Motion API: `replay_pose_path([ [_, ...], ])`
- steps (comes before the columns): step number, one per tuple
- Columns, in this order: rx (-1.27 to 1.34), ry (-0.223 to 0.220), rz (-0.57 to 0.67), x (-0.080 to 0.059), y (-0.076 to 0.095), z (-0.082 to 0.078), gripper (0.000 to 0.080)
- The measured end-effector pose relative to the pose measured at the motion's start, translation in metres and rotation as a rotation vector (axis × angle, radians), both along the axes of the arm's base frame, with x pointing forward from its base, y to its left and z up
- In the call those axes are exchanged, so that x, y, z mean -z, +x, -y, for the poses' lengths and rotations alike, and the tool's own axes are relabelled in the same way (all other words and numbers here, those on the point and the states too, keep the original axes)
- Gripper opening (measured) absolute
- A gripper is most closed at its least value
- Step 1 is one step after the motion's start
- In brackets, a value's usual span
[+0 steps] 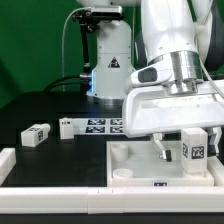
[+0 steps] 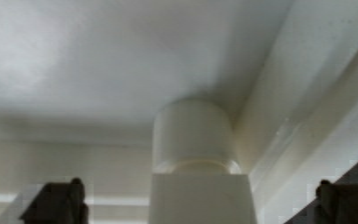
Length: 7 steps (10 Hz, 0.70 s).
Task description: Assemble one leg
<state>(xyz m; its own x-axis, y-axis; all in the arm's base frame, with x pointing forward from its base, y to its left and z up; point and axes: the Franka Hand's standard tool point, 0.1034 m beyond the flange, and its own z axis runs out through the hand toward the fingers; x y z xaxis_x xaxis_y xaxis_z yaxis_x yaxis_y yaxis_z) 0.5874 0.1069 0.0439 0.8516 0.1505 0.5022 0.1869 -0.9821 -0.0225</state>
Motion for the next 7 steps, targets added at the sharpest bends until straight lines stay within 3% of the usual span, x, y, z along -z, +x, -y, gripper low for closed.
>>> replay_pose_path([
  [3, 0.013, 0.003, 0.002, -0.001, -0.001, 0.001, 0.0649],
  [5, 0.018, 0.005, 0.002, -0.018, -0.001, 0.002, 0.0649],
  [7, 0.009, 0.009, -0.047, -0.022, 0.0, 0.0, 0.0649],
])
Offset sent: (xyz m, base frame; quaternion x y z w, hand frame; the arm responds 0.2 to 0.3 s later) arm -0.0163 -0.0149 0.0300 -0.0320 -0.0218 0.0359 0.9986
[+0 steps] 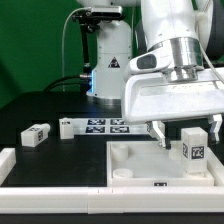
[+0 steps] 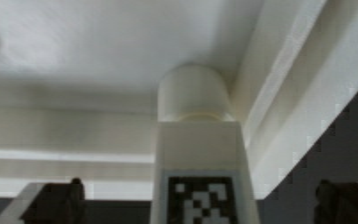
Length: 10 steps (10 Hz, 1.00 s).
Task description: Assemble one leg
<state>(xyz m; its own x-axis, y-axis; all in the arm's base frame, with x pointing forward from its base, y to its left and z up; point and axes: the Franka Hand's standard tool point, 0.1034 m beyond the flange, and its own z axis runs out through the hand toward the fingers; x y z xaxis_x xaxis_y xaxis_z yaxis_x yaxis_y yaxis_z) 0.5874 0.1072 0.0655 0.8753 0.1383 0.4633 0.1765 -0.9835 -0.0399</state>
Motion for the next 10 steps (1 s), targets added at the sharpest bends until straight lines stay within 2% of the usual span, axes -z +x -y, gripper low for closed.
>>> replay_pose_path([
  [2, 0.007, 0.0, 0.007, -0.002, 0.009, 0.004, 0.0649],
  [3, -0.006, 0.008, -0.101, 0.005, 0.008, 0.001, 0.0649],
  [5, -0.021, 0.025, -0.271, -0.001, 0.018, 0.0, 0.0649],
  [6, -0.012, 0.022, -0.228, -0.003, 0.028, 0.005, 0.0649],
  [10, 0.0, 0.021, -0.227, -0.001, 0.027, 0.011, 0.0649],
])
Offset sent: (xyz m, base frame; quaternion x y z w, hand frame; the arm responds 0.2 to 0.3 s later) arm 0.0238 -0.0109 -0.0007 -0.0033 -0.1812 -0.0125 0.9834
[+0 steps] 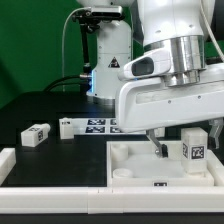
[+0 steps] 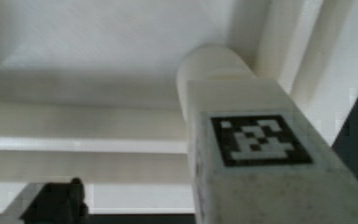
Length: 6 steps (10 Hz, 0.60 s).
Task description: Assemble one leg
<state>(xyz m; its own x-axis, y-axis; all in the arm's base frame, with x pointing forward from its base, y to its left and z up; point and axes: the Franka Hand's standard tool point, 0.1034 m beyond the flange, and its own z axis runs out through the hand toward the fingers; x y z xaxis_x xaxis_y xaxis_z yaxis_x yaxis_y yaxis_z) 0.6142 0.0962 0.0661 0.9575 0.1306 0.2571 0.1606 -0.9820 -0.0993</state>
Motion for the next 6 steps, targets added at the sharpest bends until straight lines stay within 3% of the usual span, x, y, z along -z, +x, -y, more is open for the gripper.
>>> replay_pose_path([
  [1, -0.002, 0.0, -0.002, 0.0008, -0.0012, -0.0012, 0.0546],
  [2, -0.002, 0.0, -0.002, 0.0007, -0.001, -0.0009, 0.0546],
  [3, -0.002, 0.0, -0.002, 0.0007, -0.001, -0.001, 0.0363],
  [4, -0.002, 0.0, -0.002, 0.0008, -0.0011, -0.0009, 0.0285],
  [6, 0.021, 0.006, -0.006, 0.0009, -0.0011, -0.0009, 0.0285],
])
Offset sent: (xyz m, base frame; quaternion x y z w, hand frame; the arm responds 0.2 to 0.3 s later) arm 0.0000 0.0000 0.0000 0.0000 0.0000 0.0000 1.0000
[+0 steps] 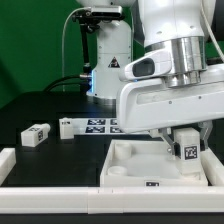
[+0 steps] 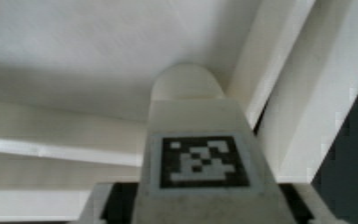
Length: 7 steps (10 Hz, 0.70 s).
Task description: Assemble one leg
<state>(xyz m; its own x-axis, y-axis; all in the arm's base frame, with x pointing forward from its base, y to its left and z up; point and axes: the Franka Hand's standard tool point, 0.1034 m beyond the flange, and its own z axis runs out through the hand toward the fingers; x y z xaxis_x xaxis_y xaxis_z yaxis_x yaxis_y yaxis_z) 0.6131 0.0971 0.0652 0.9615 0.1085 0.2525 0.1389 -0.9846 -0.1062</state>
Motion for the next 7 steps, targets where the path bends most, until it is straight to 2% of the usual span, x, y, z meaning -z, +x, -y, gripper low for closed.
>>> replay_pose_path([
  [2, 0.059, 0.016, -0.008, 0.0001, -0.0001, -0.0002, 0.0285],
  [5, 0.426, 0.122, -0.036, 0.0009, -0.0017, -0.0018, 0.0285],
  [7, 0.709, 0.203, -0.065, 0.0005, -0.0033, -0.0086, 0.0285],
])
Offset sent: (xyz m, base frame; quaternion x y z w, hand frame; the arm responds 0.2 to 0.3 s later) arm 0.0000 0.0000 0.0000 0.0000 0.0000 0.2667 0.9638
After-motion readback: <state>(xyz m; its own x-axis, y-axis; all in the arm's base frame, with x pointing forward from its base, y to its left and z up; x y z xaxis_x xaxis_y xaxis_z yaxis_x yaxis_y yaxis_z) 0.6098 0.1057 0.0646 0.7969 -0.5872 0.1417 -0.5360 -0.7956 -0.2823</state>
